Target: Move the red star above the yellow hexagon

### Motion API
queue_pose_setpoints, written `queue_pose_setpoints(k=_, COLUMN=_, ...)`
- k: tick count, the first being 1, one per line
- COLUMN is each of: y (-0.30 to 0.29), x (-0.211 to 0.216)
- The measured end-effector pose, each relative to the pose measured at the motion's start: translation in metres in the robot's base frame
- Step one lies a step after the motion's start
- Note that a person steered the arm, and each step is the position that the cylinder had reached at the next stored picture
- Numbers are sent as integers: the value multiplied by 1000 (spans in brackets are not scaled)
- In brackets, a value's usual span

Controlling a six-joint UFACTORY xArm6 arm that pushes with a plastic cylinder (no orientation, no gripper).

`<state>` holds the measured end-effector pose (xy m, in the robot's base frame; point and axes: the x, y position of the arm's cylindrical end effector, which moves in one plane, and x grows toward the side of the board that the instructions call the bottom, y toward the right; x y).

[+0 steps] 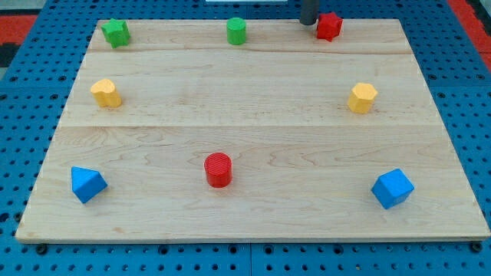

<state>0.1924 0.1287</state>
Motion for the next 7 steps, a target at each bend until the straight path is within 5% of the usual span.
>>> queue_pose_setpoints(k=3, y=25, x=56)
queue_pose_setpoints(k=4, y=7, x=14)
queue_pose_setpoints(k=5, y=65, x=41)
queue_pose_setpoints(k=7, y=-15, x=122)
